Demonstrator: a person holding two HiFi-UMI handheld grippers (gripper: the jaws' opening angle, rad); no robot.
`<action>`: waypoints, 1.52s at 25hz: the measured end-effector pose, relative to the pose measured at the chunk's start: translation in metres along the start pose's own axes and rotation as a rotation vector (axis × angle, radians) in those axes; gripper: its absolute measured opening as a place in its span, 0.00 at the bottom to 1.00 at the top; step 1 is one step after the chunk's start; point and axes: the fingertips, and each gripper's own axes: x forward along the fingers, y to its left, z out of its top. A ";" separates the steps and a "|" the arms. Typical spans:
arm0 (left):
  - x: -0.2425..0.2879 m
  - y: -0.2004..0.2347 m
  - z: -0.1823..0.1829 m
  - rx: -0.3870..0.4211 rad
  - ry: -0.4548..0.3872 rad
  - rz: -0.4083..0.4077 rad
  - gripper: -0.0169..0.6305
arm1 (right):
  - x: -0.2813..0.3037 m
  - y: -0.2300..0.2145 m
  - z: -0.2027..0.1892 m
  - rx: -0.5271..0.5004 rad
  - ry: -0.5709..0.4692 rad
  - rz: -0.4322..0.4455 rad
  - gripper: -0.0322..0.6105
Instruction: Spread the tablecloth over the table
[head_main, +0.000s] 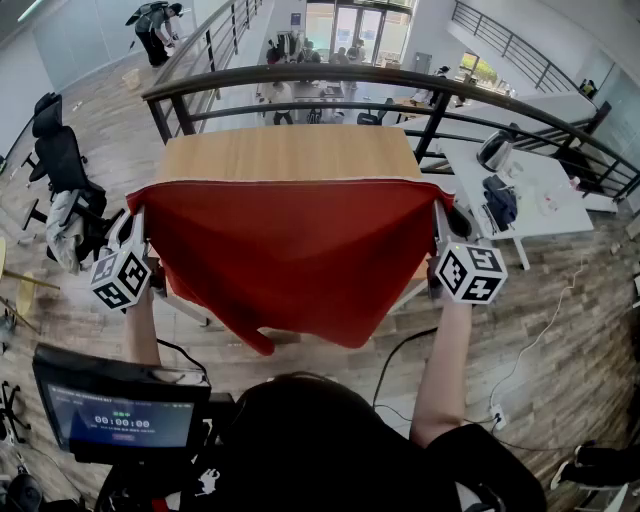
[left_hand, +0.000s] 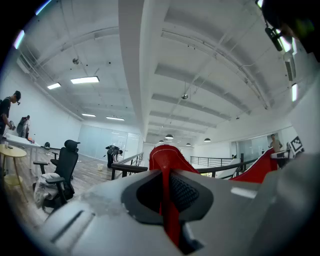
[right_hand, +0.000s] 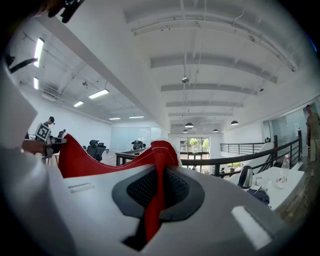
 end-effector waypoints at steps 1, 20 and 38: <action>-0.001 0.001 -0.002 0.002 0.004 0.002 0.04 | 0.002 0.002 -0.002 0.001 0.003 0.006 0.07; 0.007 -0.017 0.003 0.027 -0.006 0.039 0.04 | 0.010 -0.025 -0.006 0.039 -0.014 0.061 0.07; 0.045 -0.021 0.058 0.130 -0.072 0.123 0.04 | 0.070 -0.060 0.029 0.019 -0.107 0.141 0.07</action>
